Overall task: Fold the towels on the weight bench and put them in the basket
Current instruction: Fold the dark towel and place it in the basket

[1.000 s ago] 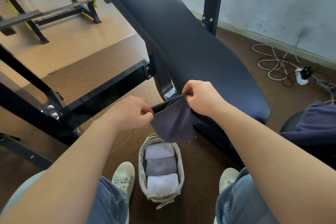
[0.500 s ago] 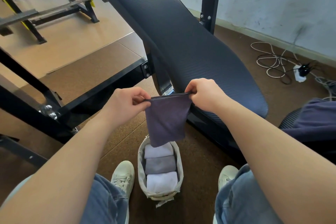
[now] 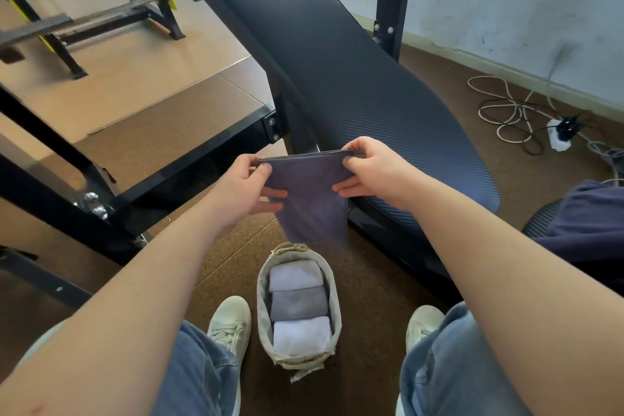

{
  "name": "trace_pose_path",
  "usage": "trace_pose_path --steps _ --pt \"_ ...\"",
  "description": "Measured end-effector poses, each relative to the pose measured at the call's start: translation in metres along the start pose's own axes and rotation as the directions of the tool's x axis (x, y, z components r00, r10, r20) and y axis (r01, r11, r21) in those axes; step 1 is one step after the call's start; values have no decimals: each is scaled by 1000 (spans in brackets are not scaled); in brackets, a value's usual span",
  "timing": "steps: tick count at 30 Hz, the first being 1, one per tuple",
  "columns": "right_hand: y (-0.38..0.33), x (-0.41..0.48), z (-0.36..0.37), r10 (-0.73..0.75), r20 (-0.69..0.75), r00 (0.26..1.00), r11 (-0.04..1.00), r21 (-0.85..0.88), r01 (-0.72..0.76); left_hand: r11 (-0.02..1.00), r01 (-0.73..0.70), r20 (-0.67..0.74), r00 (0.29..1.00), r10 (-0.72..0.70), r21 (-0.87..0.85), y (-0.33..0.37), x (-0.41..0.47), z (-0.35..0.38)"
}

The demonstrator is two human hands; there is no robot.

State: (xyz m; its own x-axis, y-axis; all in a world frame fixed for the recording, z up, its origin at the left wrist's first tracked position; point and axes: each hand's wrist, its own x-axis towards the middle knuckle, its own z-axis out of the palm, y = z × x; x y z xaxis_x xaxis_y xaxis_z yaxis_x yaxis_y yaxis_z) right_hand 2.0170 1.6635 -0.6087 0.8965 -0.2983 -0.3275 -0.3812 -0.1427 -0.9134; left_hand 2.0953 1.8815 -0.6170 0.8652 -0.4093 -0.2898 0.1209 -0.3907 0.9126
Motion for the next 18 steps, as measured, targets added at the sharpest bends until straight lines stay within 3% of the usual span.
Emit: trace_pose_path --steps 11,14,18 --pt "-3 -3 3 108 114 988 978 165 -126 998 49 -41 998 -47 41 0 1 -5" --pt "-4 -4 0 129 87 988 965 217 -145 993 105 -154 982 -113 -60 2 4 -5" --pt "-2 -3 -4 167 25 986 944 285 -167 979 117 -122 983 -138 -168 3 2 -7"
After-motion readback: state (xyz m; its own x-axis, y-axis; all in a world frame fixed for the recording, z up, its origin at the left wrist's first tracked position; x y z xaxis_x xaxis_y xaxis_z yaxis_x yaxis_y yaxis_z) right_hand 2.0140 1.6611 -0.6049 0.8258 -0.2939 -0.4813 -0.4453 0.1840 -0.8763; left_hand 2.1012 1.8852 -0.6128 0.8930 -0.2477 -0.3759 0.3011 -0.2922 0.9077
